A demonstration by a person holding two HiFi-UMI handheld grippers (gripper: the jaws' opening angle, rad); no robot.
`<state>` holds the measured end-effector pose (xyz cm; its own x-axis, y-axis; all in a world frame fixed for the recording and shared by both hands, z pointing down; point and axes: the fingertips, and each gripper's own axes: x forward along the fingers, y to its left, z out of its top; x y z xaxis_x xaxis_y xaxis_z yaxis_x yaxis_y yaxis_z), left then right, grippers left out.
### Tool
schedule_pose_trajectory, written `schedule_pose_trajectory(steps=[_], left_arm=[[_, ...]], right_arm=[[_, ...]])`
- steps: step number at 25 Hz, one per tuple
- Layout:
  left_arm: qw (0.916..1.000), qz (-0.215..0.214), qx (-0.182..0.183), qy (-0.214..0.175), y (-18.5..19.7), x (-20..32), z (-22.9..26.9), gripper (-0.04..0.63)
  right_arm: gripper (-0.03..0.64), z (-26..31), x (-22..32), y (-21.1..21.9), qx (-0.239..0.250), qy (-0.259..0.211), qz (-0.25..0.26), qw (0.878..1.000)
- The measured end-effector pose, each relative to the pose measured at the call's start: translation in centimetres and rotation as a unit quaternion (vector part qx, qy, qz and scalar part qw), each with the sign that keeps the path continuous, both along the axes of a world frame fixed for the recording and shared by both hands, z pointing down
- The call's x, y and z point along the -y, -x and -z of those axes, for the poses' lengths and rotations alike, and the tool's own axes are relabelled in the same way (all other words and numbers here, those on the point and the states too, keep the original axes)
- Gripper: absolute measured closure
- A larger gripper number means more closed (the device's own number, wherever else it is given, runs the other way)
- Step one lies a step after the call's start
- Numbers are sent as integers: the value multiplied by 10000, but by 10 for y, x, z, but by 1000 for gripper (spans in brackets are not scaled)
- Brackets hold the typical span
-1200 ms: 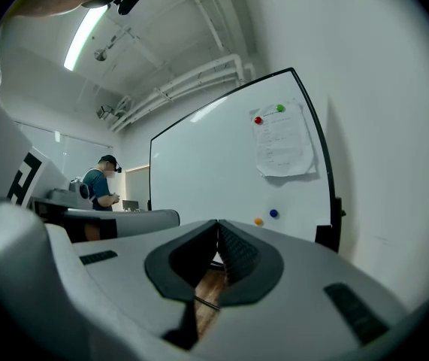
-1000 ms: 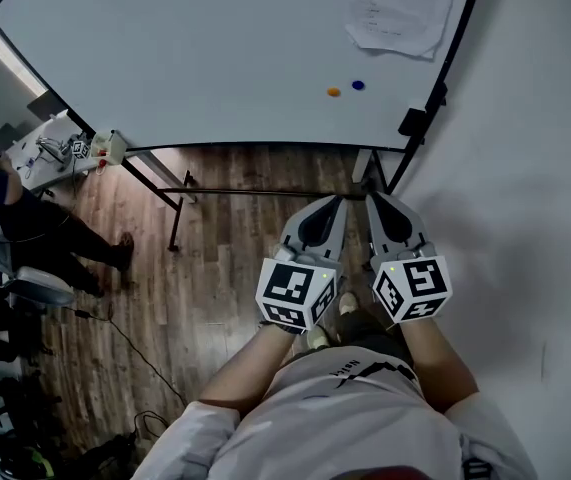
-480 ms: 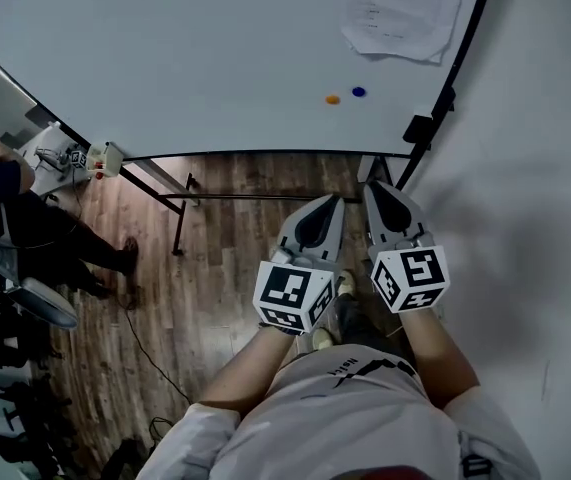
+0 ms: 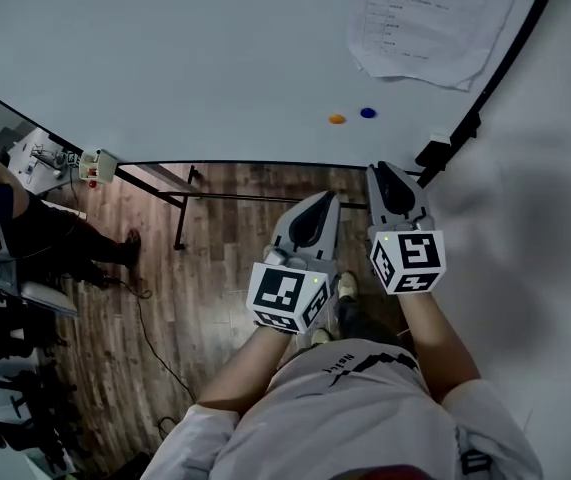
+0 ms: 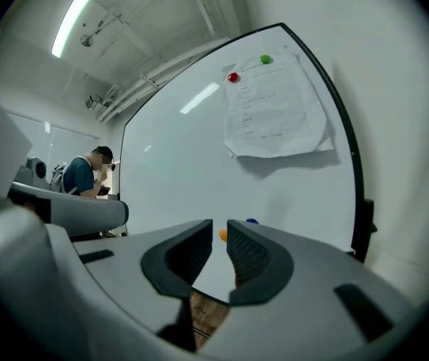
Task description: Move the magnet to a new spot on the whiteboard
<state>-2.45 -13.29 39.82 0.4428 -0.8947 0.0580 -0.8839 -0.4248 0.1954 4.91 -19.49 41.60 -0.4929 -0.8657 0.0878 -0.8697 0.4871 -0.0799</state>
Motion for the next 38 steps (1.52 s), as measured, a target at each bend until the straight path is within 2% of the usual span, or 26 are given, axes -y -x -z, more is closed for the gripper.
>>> schedule_pose_trajectory(steps=[7,17,27,35,38], left_arm=[[9997,196,119,124,-2,52,-8,584],[9989,292,267,232,-1,92,-17,584],[9991,-136,287,296,15,112,-27,584],[9979,-511,270,296,32,121,-29,583],[9975,-593,247,290,38,121,-30,584]], right_arm=[[525,-18,64,-1,-363,-111,-35,9993],[494,-38,109,8,-779,-352,-183,9962],[485,-52,129,12,-815,-263,-866,9926],[485,-55,137,9,-968,-168,-1594,9823],[486,-55,137,9,-1005,-95,-1718,9799]])
